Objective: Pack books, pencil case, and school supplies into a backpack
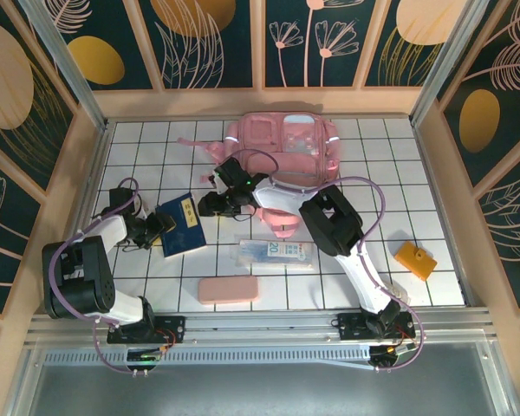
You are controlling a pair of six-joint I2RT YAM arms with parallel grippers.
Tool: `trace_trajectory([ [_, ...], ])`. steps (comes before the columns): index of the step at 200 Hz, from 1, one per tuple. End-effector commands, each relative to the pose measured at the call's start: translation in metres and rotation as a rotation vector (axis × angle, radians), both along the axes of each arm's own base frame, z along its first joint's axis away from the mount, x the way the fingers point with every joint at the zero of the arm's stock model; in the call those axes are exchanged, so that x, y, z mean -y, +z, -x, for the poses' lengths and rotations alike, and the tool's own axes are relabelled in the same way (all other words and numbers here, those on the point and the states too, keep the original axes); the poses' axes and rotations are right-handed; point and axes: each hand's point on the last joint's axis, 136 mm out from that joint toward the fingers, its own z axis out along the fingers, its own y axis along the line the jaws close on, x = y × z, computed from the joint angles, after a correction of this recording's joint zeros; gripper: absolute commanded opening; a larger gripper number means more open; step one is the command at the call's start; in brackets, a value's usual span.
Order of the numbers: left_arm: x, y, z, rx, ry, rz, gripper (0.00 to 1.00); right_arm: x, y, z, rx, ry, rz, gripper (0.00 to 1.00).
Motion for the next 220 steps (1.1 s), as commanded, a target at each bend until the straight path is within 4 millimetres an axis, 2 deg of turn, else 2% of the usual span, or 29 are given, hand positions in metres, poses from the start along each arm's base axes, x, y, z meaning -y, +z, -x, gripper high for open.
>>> trace_trajectory([
  [1, 0.014, -0.02, 0.028, -0.12, -0.013, 0.058, 0.58, -0.013, 0.017, 0.007, 0.03, 0.098, -0.059, 0.53],
  [31, 0.015, -0.015, 0.024, -0.099, -0.028, 0.06, 0.57, -0.022, 0.006, 0.005, 0.025, 0.117, -0.06, 0.52],
  [56, 0.018, -0.011, 0.021, -0.083, -0.044, 0.077, 0.58, -0.024, -0.012, -0.004, 0.019, 0.087, -0.014, 0.47],
  [72, 0.024, -0.008, 0.018, -0.066, -0.061, 0.112, 0.58, -0.029, -0.018, -0.003, 0.005, 0.1, -0.011, 0.45],
  [118, 0.036, 0.001, 0.009, -0.016, -0.099, 0.186, 0.59, -0.037, -0.036, 0.006, -0.068, 0.121, -0.03, 0.21],
  [148, 0.049, 0.003, 0.007, 0.006, -0.123, 0.279, 0.6, -0.043, -0.031, 0.017, -0.145, 0.174, -0.118, 0.0],
  [188, 0.056, 0.013, 0.009, 0.043, -0.127, 0.321, 0.64, -0.037, -0.018, 0.025, -0.268, 0.219, -0.231, 0.0],
  [220, 0.058, -0.001, 0.019, -0.001, -0.115, 0.338, 0.64, -0.032, -0.01, 0.026, -0.322, 0.243, -0.285, 0.0],
])
